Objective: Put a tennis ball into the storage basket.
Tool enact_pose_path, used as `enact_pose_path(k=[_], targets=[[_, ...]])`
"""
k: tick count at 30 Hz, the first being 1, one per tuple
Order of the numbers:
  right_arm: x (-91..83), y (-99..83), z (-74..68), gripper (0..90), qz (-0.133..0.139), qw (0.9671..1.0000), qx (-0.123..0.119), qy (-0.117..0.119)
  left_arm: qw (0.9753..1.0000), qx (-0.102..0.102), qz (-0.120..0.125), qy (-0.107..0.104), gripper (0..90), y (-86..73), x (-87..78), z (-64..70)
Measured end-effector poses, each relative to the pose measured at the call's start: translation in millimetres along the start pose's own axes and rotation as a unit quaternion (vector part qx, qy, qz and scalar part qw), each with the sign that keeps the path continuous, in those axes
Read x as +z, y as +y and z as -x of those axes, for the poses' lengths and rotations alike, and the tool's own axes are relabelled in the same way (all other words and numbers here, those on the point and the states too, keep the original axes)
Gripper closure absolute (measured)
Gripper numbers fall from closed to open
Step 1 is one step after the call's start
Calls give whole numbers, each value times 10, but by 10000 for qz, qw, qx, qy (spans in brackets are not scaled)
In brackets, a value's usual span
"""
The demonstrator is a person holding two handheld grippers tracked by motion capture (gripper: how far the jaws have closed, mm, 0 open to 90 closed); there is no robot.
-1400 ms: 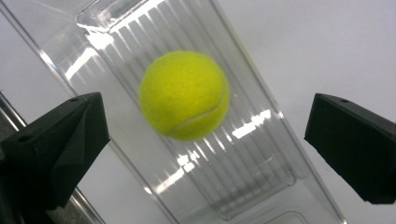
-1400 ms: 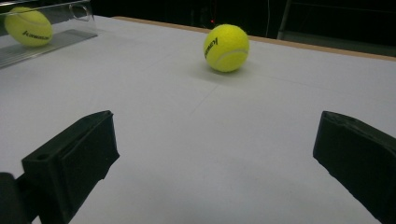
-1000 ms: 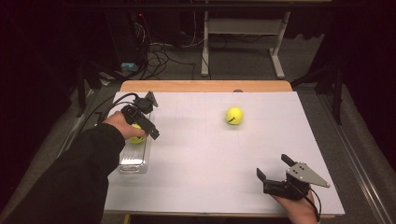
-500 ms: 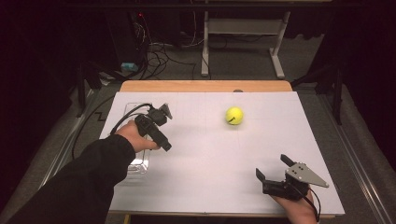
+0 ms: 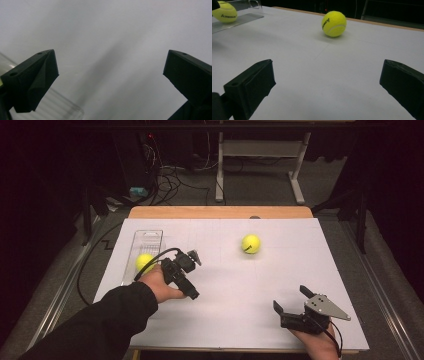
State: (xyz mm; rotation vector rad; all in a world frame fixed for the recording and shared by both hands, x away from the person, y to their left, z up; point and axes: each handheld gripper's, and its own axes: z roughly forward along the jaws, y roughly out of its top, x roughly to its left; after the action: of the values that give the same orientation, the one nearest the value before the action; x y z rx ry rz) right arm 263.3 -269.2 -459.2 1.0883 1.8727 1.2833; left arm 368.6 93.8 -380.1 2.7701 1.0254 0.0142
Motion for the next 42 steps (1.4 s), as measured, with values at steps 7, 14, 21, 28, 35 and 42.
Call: enact_pose_path(k=[7,14,21,28,35,42], targets=[[18,-3,6,0,-18,10000,44,-9,9998,175,-3,1,7,-17,52,183],[37,15,-27,0,9,10000,40,11,10000,74,10,-59,7,-68,105,112],[163,74,-42,0,-138,9998,98,49,9999,76,34,-85,7,-102,86,97],[660,334,12,0,-467,9987,179,10,9999,124,28,-83,7,-145,106,126],[1175,549,111,0,-692,9974,191,-103,9998,170,-10,-129,7,-150,119,141],[1658,744,198,7,-800,9962,214,-266,9994,289,-78,-153,7,-129,137,178]])
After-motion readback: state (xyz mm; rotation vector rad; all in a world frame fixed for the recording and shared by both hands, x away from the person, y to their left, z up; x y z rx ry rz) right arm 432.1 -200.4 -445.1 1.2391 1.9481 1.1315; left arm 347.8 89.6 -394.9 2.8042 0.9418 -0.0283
